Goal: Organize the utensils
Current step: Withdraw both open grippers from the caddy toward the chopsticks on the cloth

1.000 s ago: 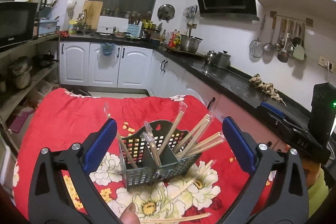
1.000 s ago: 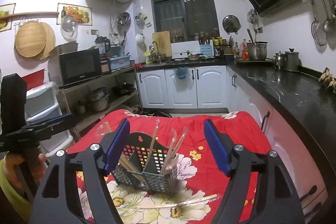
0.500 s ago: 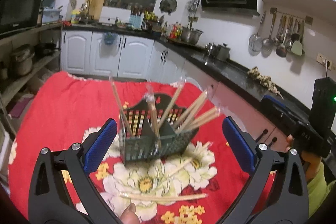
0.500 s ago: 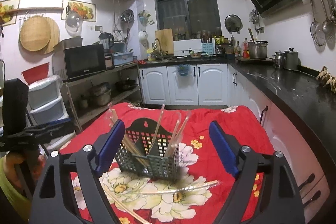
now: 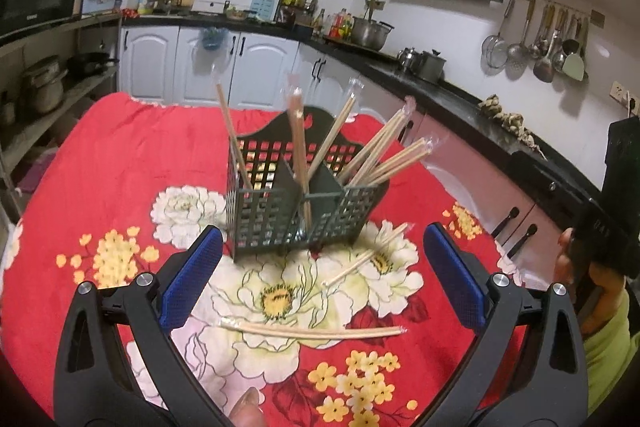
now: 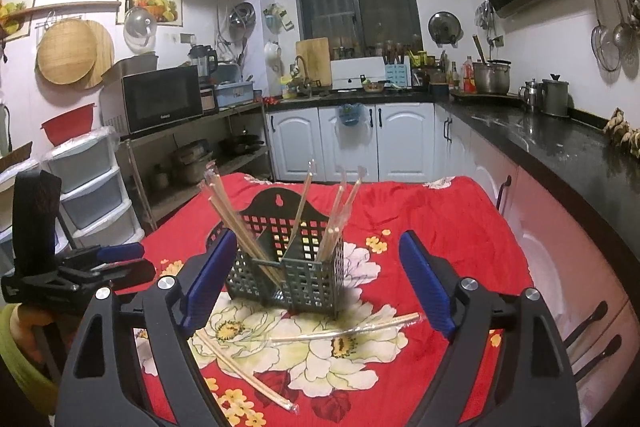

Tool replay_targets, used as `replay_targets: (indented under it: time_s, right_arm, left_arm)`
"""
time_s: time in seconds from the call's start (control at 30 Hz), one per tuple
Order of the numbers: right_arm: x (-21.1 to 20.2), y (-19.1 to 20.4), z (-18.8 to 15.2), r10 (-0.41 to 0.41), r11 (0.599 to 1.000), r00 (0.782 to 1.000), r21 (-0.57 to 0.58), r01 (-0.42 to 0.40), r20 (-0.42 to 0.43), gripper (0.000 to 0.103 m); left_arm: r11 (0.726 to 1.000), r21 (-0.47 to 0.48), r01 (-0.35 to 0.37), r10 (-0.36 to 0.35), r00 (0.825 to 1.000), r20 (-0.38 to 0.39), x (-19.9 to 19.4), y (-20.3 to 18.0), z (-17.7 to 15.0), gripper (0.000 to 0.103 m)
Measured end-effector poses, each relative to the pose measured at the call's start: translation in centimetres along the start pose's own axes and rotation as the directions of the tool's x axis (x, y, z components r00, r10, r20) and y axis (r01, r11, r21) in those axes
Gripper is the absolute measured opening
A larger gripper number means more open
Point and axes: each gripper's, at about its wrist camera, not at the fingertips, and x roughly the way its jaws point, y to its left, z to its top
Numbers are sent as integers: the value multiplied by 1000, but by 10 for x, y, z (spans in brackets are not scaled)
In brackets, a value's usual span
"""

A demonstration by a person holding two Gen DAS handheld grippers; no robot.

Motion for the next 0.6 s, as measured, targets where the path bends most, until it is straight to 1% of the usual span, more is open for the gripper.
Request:
replay_targets:
  time_s: [0.2, 0.3, 0.6]
  right_arm:
    - [5, -3, -10, -10, 1000, 999, -2, 10, -34, 83]
    - [9, -8, -17, -15, 1000, 998, 3, 15, -57, 83]
    - [17, -16, -34, -31, 999, 994, 5, 31, -108, 83]
  left_arm:
    - [1000, -19, -21, 20, 998, -51, 12, 7, -17, 92]
    - [999, -38, -21, 18, 998, -68, 16, 11, -22, 92]
    - [998, -54, -19, 13, 992, -124, 30, 17, -39, 92]
